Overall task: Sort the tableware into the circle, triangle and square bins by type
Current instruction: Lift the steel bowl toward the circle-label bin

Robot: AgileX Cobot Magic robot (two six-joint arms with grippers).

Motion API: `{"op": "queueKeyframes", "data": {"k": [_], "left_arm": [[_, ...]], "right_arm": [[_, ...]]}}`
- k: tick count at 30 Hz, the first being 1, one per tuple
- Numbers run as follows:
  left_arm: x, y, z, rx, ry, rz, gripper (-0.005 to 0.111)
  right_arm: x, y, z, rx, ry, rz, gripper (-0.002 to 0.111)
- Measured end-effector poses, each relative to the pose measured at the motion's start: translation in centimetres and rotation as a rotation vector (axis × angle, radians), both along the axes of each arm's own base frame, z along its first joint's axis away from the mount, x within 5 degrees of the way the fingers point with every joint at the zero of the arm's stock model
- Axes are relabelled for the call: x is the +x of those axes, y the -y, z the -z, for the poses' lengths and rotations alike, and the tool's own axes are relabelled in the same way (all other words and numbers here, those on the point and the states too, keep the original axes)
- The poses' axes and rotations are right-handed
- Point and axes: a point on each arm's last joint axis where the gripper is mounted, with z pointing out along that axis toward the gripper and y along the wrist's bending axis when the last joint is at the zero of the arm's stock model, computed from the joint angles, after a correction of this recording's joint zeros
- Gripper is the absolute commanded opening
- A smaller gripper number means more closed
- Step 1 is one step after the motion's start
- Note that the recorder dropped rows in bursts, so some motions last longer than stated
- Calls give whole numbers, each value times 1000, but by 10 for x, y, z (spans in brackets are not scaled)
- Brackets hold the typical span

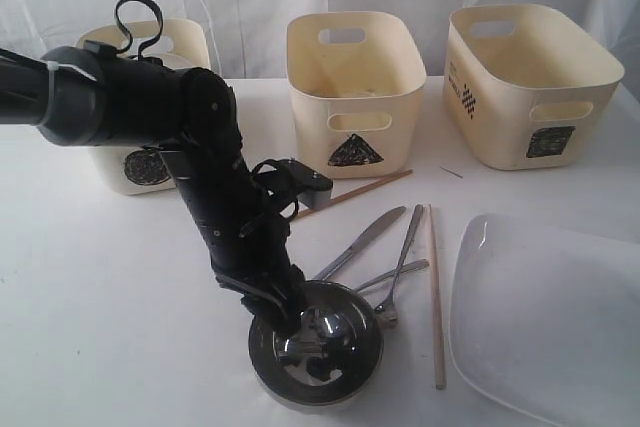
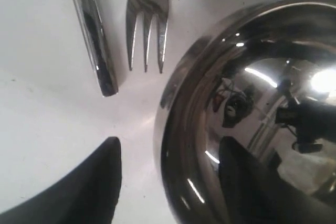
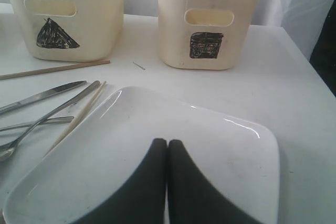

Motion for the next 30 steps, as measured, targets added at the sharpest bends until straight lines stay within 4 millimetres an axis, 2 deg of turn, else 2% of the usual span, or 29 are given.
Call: {"op": "queueKeyframes", "data": {"k": [15,25,30], "left_arm": [[2,1,0,-9,17,-5,59],[3,5,18,-1,-39,-25,59],[4,6,19,-11,-33,-36,59]], "right_arm": [[0,0,0,0,0,0,0],[0,0,0,0,0,0,0],[0,0,0,0,0,0,0]]}}
